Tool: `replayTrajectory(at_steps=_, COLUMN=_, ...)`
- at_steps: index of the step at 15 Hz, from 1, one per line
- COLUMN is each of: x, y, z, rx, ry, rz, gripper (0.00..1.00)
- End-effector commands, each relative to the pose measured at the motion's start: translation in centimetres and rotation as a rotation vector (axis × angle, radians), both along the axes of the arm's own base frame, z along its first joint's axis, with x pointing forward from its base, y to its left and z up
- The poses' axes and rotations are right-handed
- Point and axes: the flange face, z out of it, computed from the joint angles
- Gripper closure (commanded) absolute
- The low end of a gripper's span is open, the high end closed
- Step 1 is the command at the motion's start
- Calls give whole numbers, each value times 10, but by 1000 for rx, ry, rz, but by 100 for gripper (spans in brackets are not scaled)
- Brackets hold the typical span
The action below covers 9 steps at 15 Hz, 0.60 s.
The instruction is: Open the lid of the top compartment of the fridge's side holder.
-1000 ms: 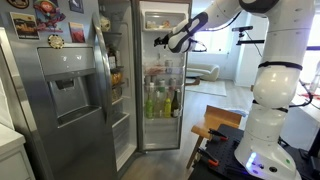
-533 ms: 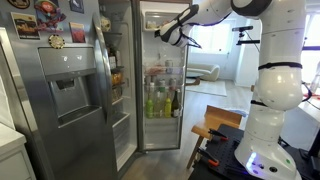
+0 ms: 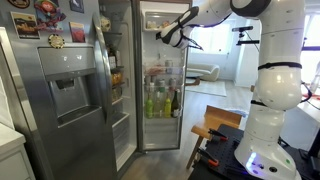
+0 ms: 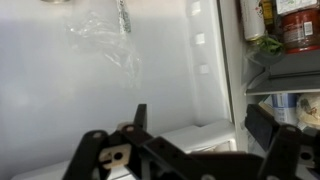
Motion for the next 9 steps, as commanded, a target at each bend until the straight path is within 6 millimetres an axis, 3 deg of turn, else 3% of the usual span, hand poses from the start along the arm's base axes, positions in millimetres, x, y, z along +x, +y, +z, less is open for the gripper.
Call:
replayTrajectory(at_steps=1, x=17, y=-1, z=20, rx=-19, ry=-51, rz=-3, gripper=0)
replayTrajectory(at_steps=5, x=35, y=-5, z=42, rx=-60, ry=-101, rz=-7, gripper=0)
replayTrajectory(at_steps=9, x=52, y=-20, z=44, rx=-94, ry=-120, rz=-34, gripper=0)
